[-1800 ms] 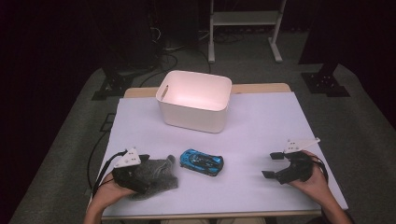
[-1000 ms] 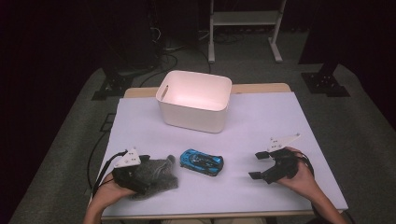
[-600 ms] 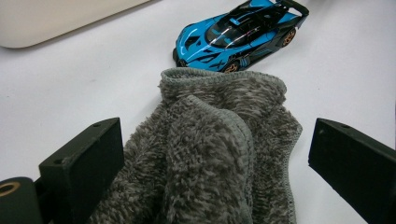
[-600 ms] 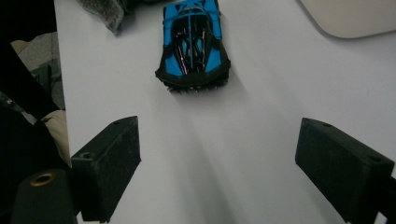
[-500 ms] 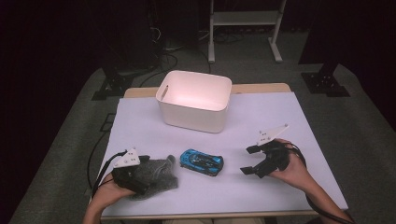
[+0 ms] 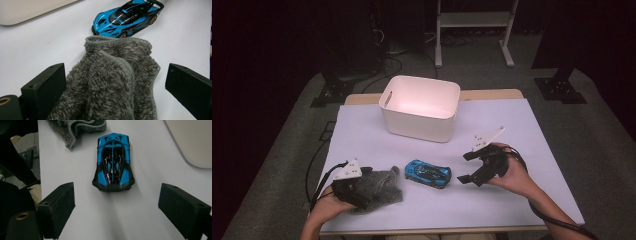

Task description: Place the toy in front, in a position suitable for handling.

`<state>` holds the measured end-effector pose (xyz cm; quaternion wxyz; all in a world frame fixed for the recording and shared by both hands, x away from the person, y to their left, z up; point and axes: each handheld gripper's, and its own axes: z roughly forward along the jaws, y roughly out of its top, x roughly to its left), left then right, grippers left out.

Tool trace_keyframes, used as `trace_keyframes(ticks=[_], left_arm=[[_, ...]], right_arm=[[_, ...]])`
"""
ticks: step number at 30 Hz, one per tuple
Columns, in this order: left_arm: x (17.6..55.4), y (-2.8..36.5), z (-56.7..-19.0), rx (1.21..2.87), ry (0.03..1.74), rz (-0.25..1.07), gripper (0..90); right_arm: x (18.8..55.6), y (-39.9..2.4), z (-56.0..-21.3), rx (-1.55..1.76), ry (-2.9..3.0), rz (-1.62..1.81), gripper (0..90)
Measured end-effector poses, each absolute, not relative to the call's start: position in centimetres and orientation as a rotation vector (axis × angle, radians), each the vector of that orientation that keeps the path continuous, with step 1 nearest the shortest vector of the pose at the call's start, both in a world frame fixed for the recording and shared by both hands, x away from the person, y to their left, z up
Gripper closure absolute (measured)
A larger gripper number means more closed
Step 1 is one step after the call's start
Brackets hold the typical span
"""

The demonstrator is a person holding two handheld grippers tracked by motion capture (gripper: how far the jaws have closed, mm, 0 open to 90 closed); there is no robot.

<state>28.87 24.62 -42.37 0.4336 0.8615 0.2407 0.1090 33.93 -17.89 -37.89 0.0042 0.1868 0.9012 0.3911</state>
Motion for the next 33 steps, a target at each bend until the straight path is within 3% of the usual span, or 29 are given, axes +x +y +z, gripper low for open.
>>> trace_keyframes(ticks=[33], left_arm=[[28.8,24.6,-42.4,2.148,0.591,0.26,2.6]], right_arm=[[36.1,-10.8,-38.6,0.435,2.923,1.143,12.4]])
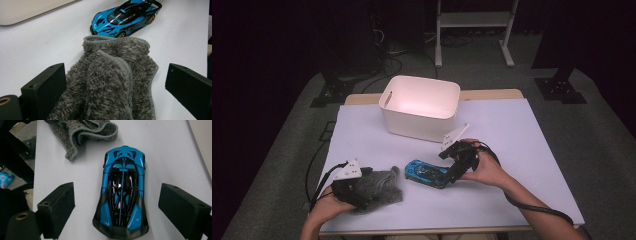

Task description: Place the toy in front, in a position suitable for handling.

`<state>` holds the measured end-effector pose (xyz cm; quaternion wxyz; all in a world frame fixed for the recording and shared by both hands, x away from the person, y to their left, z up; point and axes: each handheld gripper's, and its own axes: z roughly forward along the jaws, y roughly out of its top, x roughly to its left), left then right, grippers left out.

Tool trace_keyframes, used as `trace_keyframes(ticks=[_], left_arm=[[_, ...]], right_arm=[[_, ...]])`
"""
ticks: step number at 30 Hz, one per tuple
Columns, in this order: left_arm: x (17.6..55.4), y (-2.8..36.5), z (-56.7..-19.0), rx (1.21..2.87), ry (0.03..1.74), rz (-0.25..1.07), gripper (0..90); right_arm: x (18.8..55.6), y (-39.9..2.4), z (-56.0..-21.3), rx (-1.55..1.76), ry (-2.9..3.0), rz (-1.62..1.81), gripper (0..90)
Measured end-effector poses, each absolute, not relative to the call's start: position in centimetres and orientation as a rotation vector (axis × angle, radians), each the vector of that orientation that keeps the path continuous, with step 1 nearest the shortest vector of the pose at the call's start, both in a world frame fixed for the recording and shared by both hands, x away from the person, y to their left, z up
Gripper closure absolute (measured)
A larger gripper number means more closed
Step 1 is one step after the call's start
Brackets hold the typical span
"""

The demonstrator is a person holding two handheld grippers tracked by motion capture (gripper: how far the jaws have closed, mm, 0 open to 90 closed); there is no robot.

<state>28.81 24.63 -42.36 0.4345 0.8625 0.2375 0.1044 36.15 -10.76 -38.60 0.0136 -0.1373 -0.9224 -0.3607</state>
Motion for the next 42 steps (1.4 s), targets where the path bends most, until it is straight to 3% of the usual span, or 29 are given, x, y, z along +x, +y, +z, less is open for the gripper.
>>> trace_keyframes(ticks=[42], left_arm=[[28.8,24.6,-42.4,2.153,0.585,0.252,2.6]], right_arm=[[38.1,-5.8,-42.4,-0.412,-2.899,-0.998,12.4]])
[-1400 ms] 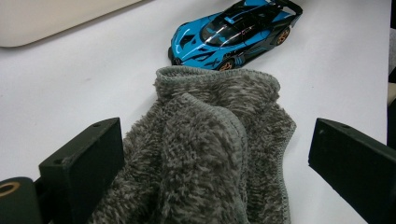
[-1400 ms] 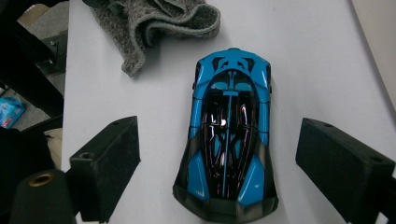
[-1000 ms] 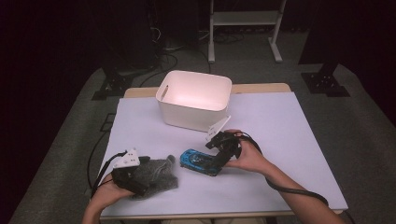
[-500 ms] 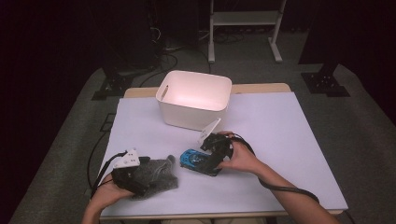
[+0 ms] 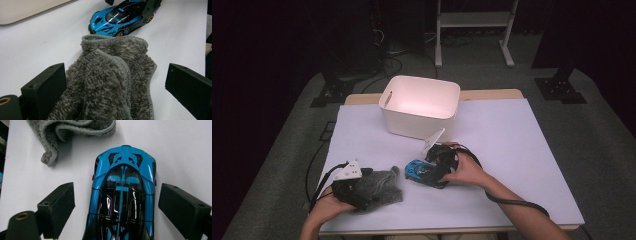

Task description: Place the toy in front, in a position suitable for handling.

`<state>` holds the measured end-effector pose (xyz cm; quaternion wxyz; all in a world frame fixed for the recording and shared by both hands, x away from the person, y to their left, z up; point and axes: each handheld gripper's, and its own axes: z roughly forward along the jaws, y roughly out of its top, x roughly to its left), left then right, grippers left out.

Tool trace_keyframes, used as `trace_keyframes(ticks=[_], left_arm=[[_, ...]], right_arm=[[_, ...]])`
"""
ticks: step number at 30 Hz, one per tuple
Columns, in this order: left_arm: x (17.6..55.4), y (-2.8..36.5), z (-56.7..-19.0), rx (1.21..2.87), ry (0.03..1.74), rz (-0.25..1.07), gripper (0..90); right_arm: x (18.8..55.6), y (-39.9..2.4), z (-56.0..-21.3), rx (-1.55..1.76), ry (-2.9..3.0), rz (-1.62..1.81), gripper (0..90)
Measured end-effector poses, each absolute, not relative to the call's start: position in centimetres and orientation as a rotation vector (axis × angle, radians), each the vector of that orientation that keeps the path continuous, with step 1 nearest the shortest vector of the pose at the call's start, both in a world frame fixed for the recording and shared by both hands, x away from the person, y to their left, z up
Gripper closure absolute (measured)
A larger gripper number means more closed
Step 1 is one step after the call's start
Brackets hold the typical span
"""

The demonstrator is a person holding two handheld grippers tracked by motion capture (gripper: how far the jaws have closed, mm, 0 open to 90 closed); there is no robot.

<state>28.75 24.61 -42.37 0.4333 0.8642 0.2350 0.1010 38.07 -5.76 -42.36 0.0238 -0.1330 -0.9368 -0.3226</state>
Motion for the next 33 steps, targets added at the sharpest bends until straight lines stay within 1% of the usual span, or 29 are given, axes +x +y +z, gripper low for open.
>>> trace_keyframes(ticks=[33], left_arm=[[28.7,24.6,-42.5,2.157,0.585,0.246,2.7]], right_arm=[[37.4,-5.1,-44.7,-0.429,-2.988,-0.973,12.2]])
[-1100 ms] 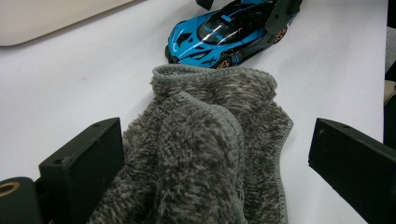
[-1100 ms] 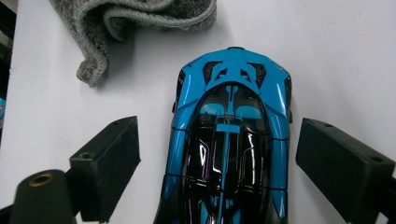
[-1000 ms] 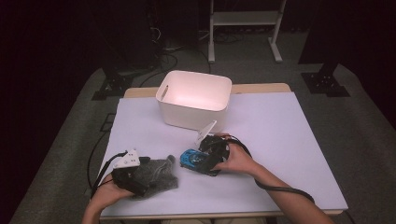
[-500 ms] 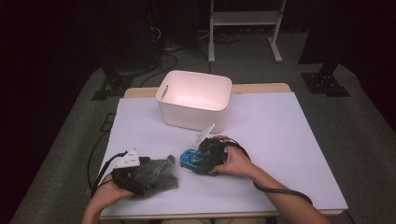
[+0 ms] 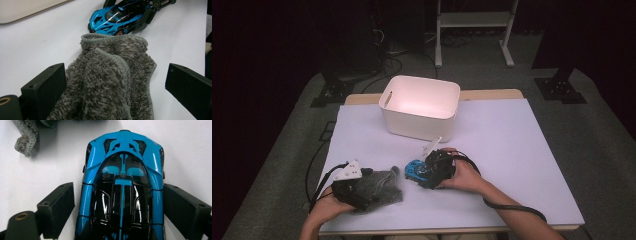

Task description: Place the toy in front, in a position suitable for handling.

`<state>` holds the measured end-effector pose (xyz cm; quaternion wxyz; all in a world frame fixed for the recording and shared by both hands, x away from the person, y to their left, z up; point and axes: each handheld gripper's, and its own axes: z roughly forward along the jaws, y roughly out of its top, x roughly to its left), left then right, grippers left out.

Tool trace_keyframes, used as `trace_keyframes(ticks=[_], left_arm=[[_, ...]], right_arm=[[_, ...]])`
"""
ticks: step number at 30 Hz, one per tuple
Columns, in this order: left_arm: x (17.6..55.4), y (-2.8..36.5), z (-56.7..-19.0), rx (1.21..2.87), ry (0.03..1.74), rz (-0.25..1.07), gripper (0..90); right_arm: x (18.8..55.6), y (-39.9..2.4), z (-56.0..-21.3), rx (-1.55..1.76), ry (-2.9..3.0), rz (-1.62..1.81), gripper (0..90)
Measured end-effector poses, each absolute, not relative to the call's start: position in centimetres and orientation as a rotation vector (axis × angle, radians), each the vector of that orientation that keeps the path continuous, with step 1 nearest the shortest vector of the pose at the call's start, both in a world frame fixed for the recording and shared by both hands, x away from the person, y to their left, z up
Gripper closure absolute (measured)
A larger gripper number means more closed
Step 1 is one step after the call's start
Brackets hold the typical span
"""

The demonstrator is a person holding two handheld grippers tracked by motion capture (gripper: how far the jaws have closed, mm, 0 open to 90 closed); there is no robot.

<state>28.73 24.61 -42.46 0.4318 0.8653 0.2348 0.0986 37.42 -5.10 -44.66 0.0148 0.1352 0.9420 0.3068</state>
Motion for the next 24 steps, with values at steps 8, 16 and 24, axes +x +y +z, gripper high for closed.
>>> trace_keyframes(ticks=[8,16,24], left_arm=[[28.71,24.59,-42.46,2.158,0.584,0.246,2.6],[28.66,24.59,-42.41,2.162,0.578,0.247,2.6],[28.62,24.62,-42.38,2.162,0.579,0.248,2.7]], right_arm=[[36.89,-4.83,-44.8,0.396,2.9,0.916,12.2],[36.86,-4.58,-44.68,0.424,2.9,0.879,12.9],[36.7,-4.58,-44.67,0.449,2.89,0.873,14.2]])
